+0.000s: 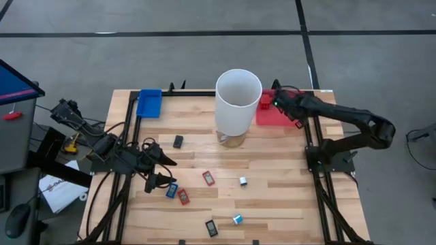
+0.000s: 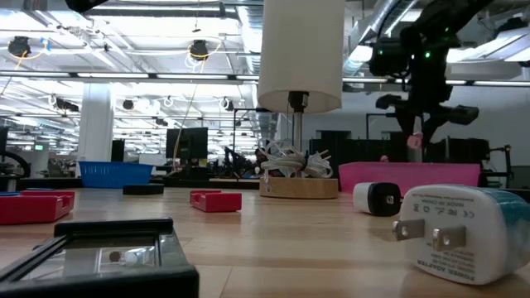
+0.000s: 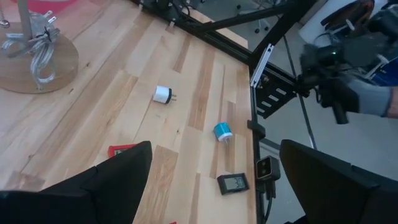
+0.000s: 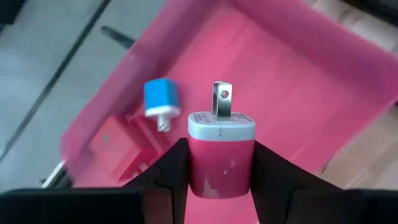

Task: Pick & Place Office items
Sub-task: Put the pink charger adapter into the pink bin, then put the blue charger adapter into the pink bin

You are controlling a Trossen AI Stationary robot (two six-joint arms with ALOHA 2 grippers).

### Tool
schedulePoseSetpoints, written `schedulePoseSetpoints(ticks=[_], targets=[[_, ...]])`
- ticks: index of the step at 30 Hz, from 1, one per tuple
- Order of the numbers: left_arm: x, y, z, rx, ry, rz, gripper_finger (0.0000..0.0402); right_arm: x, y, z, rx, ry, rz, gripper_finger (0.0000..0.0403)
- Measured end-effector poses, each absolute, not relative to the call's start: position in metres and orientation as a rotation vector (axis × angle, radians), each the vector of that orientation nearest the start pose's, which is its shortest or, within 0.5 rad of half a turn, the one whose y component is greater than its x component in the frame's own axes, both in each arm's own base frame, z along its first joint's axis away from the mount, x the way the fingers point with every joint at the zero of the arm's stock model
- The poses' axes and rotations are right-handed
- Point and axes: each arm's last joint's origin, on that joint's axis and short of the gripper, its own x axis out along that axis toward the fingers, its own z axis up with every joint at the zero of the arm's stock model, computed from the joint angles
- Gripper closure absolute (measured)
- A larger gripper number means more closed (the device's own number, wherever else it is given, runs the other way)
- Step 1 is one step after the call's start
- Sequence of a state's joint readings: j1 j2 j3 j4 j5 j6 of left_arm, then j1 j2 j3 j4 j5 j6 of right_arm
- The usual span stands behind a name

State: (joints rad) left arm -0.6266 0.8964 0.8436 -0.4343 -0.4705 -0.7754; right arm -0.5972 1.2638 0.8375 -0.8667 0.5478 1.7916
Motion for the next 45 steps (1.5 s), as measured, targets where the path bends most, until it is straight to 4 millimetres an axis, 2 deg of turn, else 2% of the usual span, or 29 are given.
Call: schedulePoseSetpoints(ticks=[7,21,23,28,31,35,38,41,45], targets=[[0.159,-0.099,0.314,-0.518,0.435,0.011,0.005,0.161,-0.164,0.211,1.28,0.242,-1.827,0.0284],[0.159,-0.099,0.314,-0.591,0.435,0.026,0.005,0.161,-0.196,0.192,1.326,0.212,-1.86,0.0284],[0.159,-0.099,0.314,-0.591,0.435,0.026,0.005,0.159,-0.199,0.193,1.332,0.188,-1.864,0.0267],[0.159,-0.099,0.314,-0.591,0.436,0.026,0.005,0.157,-0.208,0.195,1.323,0.132,-1.84,0.0174],[0.159,-0.099,0.314,-0.591,0.436,0.026,0.005,0.158,-0.209,0.2,1.287,0.134,-1.804,0.0161],[0.159,-0.099,0.314,-0.59,0.436,0.026,0.005,0.162,-0.199,0.213,1.229,0.156,-1.723,0.0176],[0.159,-0.099,0.314,-0.578,0.436,0.023,0.005,0.171,-0.179,0.23,1.145,0.205,-1.584,0.0195],[0.159,-0.099,0.314,-0.559,0.438,0.019,0.005,0.182,-0.145,0.249,1.085,0.288,-1.374,0.0214],[0.158,-0.099,0.313,-0.557,0.453,0.007,0.005,0.185,-0.084,0.264,1.074,0.407,-1.171,0.024]])
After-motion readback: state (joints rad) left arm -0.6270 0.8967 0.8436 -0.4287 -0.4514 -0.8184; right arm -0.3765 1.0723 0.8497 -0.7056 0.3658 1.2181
